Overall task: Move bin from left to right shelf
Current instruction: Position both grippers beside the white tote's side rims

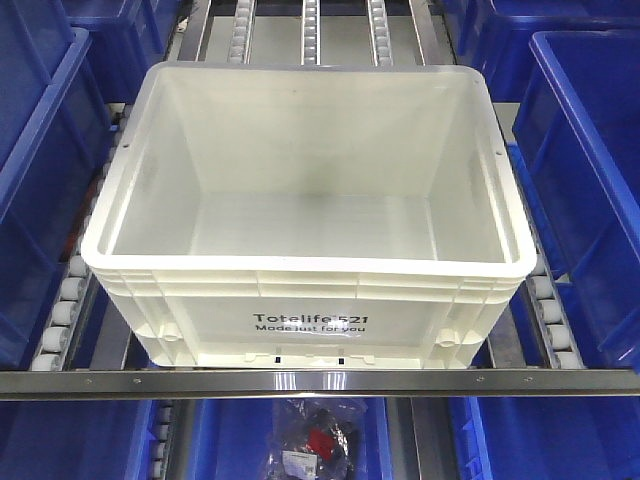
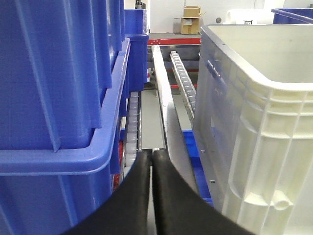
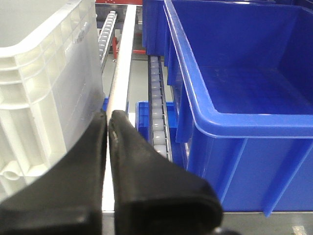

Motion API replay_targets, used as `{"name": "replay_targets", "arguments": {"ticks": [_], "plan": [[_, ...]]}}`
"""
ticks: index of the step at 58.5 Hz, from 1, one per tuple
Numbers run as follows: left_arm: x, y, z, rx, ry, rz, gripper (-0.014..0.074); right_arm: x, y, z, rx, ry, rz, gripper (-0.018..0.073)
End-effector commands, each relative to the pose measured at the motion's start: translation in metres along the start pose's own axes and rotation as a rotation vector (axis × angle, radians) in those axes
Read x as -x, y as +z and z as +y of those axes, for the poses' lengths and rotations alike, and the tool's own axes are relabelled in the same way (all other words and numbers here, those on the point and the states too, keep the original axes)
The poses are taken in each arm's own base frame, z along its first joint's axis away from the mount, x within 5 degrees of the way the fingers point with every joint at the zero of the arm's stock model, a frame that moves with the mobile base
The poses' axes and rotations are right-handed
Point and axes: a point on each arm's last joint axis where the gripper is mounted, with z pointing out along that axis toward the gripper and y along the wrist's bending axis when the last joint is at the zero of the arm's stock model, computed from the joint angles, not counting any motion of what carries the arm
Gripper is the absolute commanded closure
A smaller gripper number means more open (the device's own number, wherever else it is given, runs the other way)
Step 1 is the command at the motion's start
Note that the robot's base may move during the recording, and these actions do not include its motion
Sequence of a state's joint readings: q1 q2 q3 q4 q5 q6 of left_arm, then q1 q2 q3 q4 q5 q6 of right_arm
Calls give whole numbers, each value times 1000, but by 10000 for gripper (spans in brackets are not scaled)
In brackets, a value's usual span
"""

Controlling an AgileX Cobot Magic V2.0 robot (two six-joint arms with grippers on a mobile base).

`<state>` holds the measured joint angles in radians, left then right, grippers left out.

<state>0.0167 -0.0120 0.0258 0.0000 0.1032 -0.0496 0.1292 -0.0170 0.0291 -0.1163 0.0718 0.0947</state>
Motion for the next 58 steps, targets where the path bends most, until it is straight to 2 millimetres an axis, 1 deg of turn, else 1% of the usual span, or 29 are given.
{"name": "replay_targets", "arguments": {"ticks": [1, 37, 52, 58], "plan": [[1, 0, 0, -8, -8, -67, 603, 1, 0, 1, 7, -9, -63, 567], [1, 0, 0, -10, -8, -67, 603, 1, 0, 1, 7, -9, -63, 567], [1, 0, 0, -10, -8, -67, 603, 4, 0, 1, 10, -10, -95, 567], [3, -1, -1, -12, -9, -90, 603, 8, 0, 1, 14, -10, -139, 567]]}}
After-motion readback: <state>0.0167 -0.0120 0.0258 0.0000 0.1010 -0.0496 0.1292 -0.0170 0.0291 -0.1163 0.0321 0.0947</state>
